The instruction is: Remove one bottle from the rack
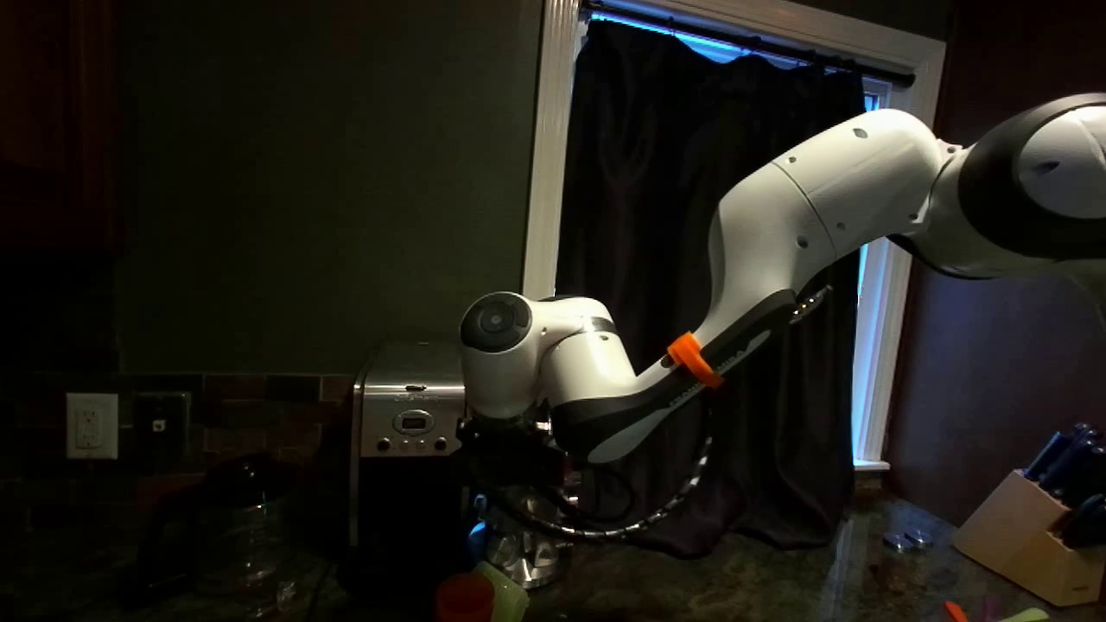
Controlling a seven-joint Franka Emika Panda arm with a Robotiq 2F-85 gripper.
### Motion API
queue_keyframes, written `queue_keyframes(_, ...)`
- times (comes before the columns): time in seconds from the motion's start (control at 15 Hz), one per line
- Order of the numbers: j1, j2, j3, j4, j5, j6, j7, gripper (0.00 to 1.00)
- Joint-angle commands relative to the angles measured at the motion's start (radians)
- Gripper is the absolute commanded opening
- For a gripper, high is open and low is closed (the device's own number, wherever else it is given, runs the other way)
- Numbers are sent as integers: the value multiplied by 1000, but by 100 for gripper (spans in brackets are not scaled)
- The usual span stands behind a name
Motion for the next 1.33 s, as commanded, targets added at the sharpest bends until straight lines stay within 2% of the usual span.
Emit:
queue_keyframes(0.0, -12, -86, 19, -69, 48, 68, -42, 24)
queue_keyframes(0.27, -14, -85, 11, -75, 57, 69, -48, 24)
queue_keyframes(0.73, -42, -111, 24, -99, 204, 165, -166, 24)
queue_keyframes(1.27, -37, -156, 4, -121, 300, 167, -223, 24)
